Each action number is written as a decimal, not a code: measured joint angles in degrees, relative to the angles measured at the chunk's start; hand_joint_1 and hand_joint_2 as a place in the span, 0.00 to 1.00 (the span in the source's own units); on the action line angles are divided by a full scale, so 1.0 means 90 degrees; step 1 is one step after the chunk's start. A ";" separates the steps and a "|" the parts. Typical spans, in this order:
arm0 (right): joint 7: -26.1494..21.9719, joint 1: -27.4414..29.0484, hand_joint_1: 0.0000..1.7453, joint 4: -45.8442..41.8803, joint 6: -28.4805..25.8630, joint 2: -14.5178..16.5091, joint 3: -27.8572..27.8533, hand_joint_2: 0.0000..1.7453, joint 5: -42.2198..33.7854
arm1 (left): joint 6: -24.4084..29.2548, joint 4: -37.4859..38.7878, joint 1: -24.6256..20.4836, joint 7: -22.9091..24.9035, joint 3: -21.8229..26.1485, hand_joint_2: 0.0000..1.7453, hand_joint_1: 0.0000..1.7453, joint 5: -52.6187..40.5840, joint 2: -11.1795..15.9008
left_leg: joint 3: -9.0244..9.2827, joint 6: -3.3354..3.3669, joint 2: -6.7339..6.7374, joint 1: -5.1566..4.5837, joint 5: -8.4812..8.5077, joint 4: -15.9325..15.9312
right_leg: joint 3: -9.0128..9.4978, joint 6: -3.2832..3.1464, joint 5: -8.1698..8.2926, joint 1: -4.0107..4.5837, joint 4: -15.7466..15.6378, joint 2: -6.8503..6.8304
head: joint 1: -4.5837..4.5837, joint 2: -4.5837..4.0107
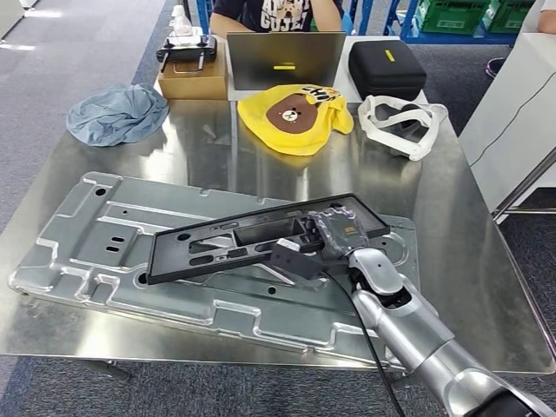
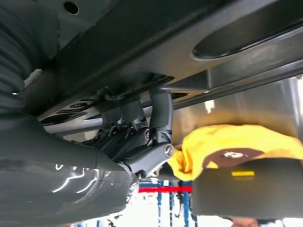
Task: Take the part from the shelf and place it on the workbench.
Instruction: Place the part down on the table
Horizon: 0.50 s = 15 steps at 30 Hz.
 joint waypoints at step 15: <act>-0.0265 0.0219 0.00 -0.0158 -0.0175 0.0113 -0.0070 0.00 -0.0010 | -0.0016 0.0000 0.0006 -0.0163 0.0107 0.75 0.00 0.0043 0.0000 | 0.0000 0.0000 0.0000 0.0000 0.0000 0.0001 | -0.0004 0.0000 0.0000 -0.0001 0.0000 0.0001 | 0.0000 0.0000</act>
